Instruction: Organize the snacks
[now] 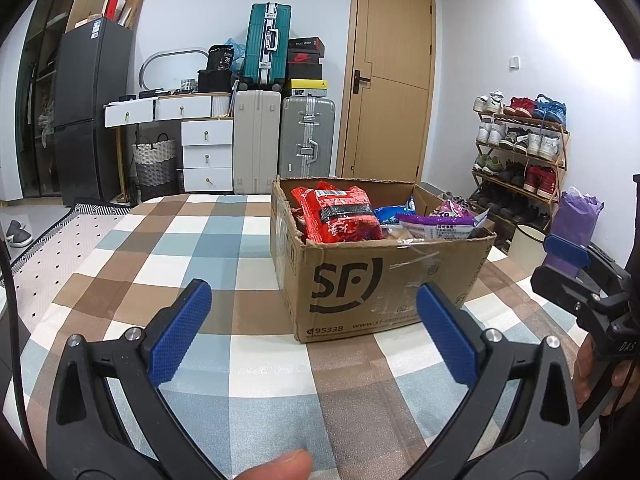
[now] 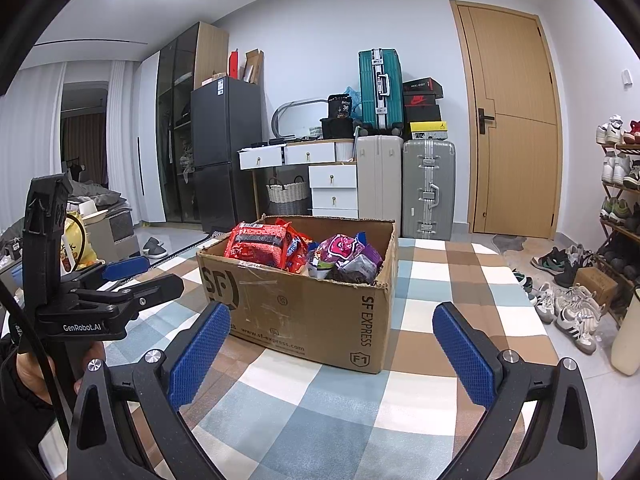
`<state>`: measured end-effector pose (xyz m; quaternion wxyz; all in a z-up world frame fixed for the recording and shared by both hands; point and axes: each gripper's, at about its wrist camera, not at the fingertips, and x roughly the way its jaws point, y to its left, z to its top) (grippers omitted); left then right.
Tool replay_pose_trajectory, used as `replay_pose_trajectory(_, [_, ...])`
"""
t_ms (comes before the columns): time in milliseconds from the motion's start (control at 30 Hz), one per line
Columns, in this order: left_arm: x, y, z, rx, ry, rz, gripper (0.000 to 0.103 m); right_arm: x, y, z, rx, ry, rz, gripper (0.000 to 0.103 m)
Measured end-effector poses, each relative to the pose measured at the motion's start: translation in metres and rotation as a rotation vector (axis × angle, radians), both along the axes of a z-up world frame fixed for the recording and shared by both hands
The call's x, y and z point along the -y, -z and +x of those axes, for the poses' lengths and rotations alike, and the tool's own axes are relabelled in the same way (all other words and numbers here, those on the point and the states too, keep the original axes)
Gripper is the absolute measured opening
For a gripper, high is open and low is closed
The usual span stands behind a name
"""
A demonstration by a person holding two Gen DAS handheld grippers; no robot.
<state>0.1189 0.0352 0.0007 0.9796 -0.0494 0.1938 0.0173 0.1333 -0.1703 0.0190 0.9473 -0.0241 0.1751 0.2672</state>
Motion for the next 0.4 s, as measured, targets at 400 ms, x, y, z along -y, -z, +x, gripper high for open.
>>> replay_pose_trajectory(400, [0.0002,0.0003,0.0002,0.0,0.001,-0.002,0.102,-0.0016,0.0005,-0.0001,-0.001,-0.001,0.001,0.103])
